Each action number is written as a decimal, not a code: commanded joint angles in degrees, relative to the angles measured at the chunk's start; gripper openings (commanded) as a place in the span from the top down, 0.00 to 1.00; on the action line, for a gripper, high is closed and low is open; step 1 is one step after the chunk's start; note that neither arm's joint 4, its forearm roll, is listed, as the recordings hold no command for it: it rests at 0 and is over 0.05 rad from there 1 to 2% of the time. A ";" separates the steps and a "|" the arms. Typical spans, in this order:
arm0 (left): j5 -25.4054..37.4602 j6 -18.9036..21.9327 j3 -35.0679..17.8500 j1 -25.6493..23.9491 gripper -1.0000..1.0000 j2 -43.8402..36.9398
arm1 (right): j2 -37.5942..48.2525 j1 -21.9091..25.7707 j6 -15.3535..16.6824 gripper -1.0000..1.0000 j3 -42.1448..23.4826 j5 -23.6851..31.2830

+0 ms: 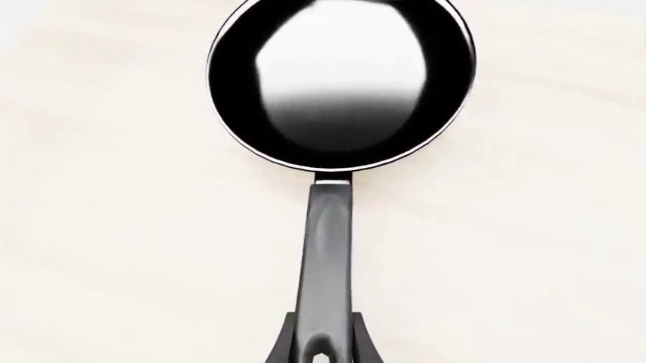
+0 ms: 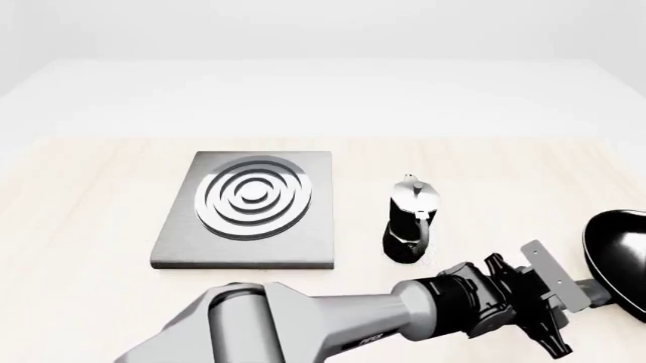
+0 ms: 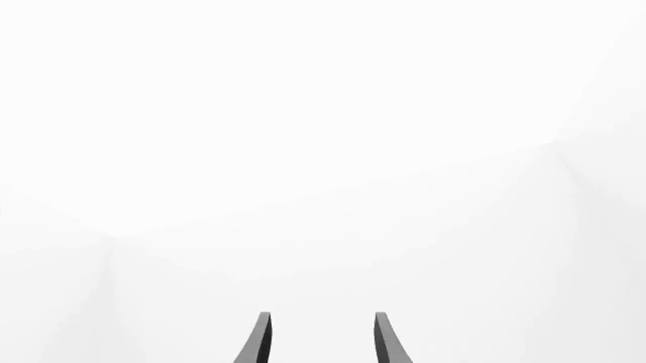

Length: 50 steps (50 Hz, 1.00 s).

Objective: Put the frying pan on the stove.

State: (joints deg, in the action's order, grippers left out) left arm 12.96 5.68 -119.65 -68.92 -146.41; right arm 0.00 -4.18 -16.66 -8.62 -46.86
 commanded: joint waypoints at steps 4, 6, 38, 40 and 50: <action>-1.86 0.55 2.81 0.07 1.00 2.85 | 0.00 0.83 0.74 0.00 -4.88 4.82; -2.28 0.59 3.54 -0.01 1.00 3.38 | 0.00 1.09 0.97 0.00 -6.62 6.56; -7.52 0.50 11.49 -0.39 1.00 10.69 | 0.00 3.85 3.54 0.00 -35.71 36.26; -7.72 0.44 11.81 -0.37 1.00 10.97 | 0.00 4.04 3.72 0.00 -37.53 38.12; -8.78 0.31 13.14 -0.08 1.00 12.75 | 0.00 4.91 4.53 0.00 -43.21 44.00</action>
State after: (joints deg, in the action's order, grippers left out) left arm 5.92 5.14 -106.62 -69.13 -136.82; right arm 0.00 -0.08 -12.89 -45.57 -9.34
